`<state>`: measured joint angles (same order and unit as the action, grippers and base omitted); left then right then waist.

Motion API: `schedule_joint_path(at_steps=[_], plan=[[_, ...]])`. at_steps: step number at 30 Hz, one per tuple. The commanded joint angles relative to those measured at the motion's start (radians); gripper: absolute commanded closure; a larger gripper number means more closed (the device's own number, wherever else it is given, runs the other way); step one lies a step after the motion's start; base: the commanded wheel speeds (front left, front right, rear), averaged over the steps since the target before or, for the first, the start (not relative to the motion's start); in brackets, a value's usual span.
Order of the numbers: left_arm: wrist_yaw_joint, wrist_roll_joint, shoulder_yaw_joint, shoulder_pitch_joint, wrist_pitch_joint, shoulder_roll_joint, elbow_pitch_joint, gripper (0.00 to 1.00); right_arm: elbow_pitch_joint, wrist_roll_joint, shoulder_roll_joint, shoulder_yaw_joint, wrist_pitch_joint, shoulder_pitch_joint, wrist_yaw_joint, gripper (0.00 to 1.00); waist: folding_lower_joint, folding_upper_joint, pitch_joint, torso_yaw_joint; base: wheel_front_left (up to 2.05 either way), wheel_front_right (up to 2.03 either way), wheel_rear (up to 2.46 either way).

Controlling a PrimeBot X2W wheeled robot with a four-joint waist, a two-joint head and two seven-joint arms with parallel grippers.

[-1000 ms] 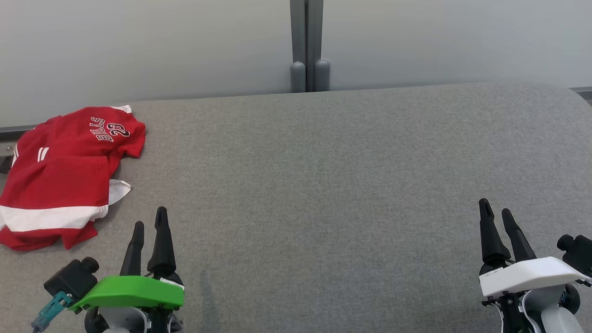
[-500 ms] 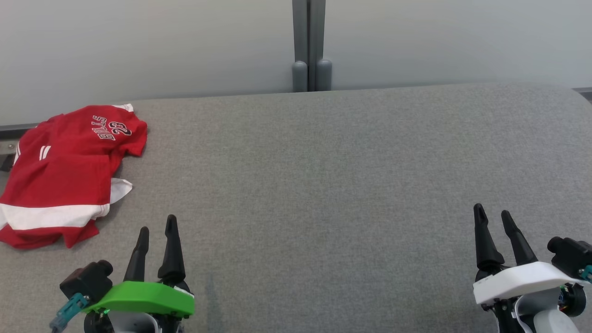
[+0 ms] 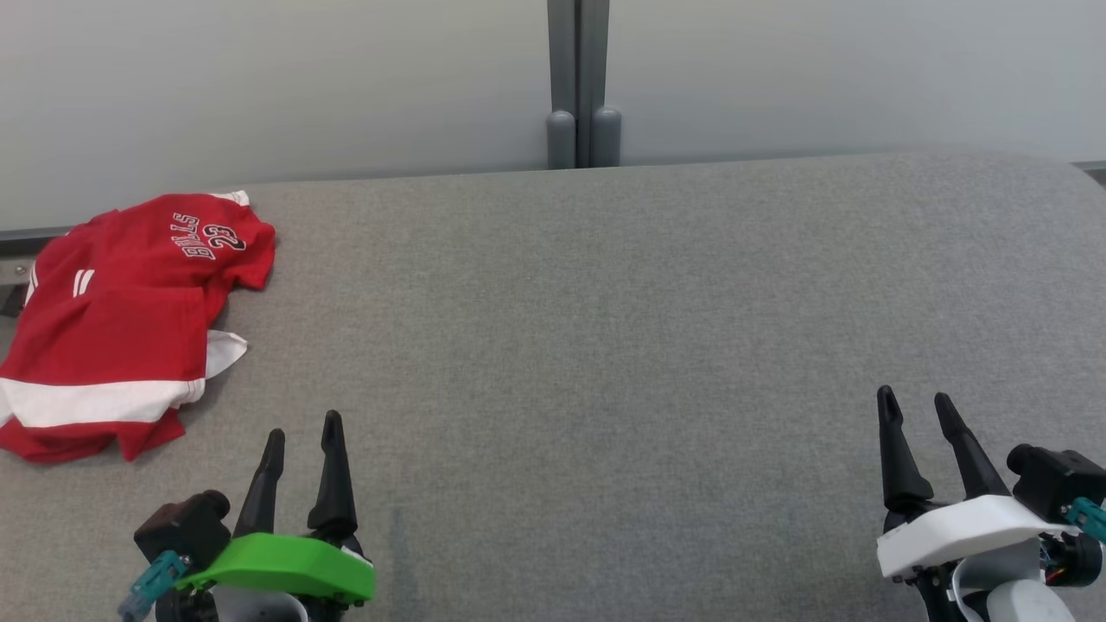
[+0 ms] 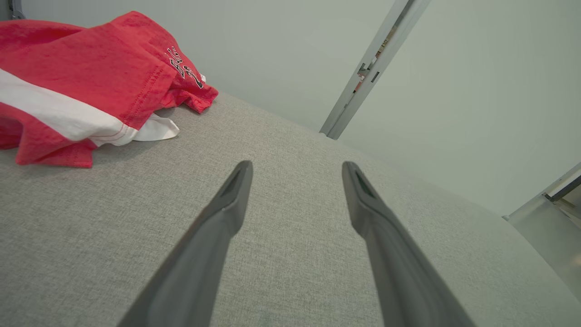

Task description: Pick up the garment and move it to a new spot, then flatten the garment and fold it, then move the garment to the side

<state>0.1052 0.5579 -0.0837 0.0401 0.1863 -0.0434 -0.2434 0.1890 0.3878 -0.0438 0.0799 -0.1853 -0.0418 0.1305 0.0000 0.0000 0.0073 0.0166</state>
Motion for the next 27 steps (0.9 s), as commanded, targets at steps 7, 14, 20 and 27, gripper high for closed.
schedule_joint_path(at_steps=[7,14,20,27], plan=[[0.002,-0.065,-0.005,-0.010,0.022,-0.008,-0.009,0.00,-0.010,-0.077,-0.007,-0.005,-0.022,-0.003,0.000,0.00,0.0000,0.0000,0.001,0.002,0.00,0.00,0.00],[0.005,-0.113,-0.002,-0.016,0.037,-0.009,-0.024,0.00,-0.012,-0.134,-0.007,-0.004,-0.038,0.004,0.000,0.00,0.0000,0.0000,0.003,0.004,0.00,0.00,0.00],[0.006,-0.143,0.001,-0.024,0.048,-0.009,-0.035,0.00,-0.013,-0.180,-0.008,-0.001,-0.049,0.010,0.000,0.00,0.0000,0.0000,0.004,0.006,0.00,0.00,0.00],[0.008,-0.174,0.003,-0.024,0.062,-0.010,-0.053,0.00,-0.011,-0.228,-0.008,0.000,-0.062,0.014,0.000,0.00,0.0000,0.0000,0.006,0.007,0.00,0.00,0.00]])
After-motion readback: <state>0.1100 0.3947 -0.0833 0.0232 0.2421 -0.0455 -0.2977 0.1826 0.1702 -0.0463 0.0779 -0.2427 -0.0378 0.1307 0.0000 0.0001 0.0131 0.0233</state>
